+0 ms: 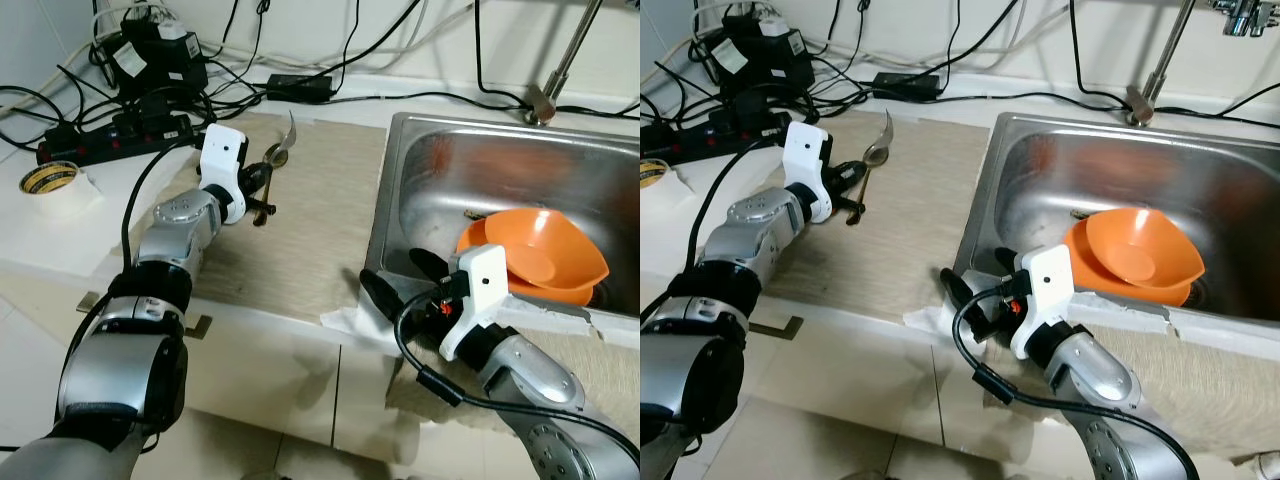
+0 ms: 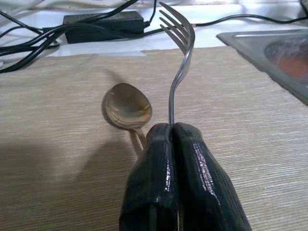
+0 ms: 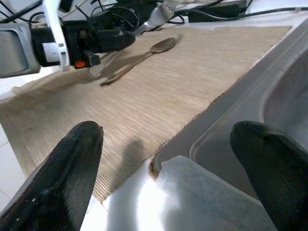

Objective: Kitchen organization

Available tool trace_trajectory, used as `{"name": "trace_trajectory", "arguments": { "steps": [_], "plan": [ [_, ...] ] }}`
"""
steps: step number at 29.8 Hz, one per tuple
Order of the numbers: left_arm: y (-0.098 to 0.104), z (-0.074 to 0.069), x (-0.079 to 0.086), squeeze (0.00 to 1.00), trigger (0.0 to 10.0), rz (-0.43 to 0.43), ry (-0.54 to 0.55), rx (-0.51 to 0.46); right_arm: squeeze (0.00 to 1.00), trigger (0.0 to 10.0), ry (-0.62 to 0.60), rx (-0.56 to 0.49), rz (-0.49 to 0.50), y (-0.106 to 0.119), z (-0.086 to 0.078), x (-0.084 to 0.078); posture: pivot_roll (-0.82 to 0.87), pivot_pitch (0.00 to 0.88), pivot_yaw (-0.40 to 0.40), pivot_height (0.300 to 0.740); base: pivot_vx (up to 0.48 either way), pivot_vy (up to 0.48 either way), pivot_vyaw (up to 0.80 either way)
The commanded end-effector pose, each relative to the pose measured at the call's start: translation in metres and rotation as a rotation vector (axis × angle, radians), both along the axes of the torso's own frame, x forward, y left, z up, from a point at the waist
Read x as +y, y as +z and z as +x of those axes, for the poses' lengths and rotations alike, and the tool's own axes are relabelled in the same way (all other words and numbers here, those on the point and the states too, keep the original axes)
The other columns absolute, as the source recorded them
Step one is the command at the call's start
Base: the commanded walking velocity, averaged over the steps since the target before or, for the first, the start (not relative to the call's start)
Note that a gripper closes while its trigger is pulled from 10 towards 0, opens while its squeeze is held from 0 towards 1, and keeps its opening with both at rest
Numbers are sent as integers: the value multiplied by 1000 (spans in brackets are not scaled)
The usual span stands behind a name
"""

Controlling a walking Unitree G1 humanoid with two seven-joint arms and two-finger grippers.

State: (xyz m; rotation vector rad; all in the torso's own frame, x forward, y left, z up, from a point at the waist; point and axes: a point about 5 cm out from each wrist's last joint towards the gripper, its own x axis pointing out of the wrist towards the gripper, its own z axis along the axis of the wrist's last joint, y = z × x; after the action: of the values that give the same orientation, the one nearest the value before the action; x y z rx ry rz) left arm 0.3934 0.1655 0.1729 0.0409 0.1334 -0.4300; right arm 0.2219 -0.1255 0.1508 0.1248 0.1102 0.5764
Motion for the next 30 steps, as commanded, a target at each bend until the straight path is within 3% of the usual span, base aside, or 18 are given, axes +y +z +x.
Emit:
{"name": "trace_trajectory", "arguments": {
  "steps": [1,5,6,9,13,15,25,26,30],
  "plan": [
    [7,0,1,204,0,-29,0,-24,0,10000,11,-8,-5,1,2,1,-80,0,57,736,0,0,0],
    [16,-4,3,204,0,-90,26,-93,0,10000,7,-19,-5,3,4,2,-81,0,59,736,0,0,0],
    [19,-6,4,259,0,-105,33,-119,0,10000,1,-25,-5,4,4,2,-81,0,60,736,0,0,0],
    [24,-12,3,278,0,-141,58,-177,0,10000,-44,-58,-15,6,10,-3,-74,0,58,736,0,0,0],
    [22,-18,0,271,0,-169,80,-194,0,10000,-94,-88,-25,8,15,-8,-67,0,54,736,0,0,0],
    [18,-26,-9,263,0,-179,68,-199,0,10000,-126,-117,-38,10,20,-11,-60,0,50,736,0,0,0],
    [11,-46,-21,282,0,-253,78,-210,0,10000,-157,-151,-41,13,27,-13,-50,0,46,736,0,0,0],
    [12,-50,-21,325,0,-272,86,-218,0,10000,-159,-153,-39,13,28,-13,-47,0,46,736,0,0,0],
    [16,-58,-23,345,0,-299,67,-241,0,10000,-162,-153,-35,12,29,-12,-46,0,46,736,0,0,0]
  ]
}}
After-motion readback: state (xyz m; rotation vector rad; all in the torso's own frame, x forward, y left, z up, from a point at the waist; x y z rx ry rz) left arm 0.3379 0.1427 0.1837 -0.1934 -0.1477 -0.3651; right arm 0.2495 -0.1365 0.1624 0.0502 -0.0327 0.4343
